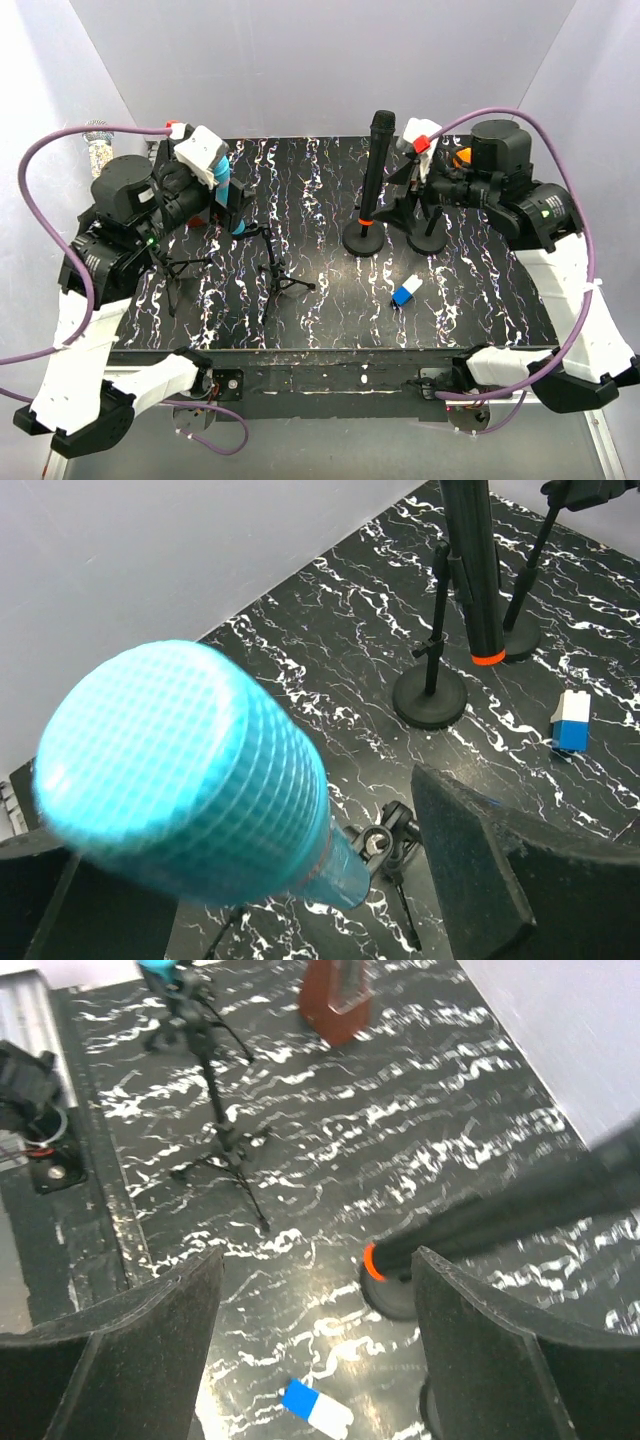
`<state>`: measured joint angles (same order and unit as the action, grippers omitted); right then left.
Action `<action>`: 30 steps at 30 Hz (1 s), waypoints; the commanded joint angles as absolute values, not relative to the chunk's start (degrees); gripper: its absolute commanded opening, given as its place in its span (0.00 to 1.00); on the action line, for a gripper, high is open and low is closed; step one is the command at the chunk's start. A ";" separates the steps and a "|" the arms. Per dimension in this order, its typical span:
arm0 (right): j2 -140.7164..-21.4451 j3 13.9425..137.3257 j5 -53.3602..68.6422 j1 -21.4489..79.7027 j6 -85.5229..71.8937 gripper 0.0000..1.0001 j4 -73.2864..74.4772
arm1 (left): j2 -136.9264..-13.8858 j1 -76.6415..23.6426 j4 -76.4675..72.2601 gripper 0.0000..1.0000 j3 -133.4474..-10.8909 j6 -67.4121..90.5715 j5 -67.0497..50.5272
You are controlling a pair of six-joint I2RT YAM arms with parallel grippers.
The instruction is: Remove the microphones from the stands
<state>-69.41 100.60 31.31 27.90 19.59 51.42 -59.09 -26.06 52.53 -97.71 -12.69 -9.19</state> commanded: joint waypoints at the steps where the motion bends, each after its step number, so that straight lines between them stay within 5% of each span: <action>1: -71.80 100.46 35.59 32.16 21.27 0.81 45.45 | -58.62 -26.37 44.22 0.80 -95.10 -11.34 -12.03; 11: -88.14 104.76 41.04 44.72 20.48 0.88 36.75 | -58.89 -26.72 44.82 0.57 -93.78 -9.49 -10.29; 23: -100.28 110.66 44.91 49.66 11.78 0.89 28.30 | -54.94 -26.37 48.17 0.95 -89.48 -8.00 -1.31; 30: -101.86 109.95 45.00 50.27 11.08 0.80 26.89 | -53.62 -22.59 45.80 0.61 -86.49 -5.89 -9.23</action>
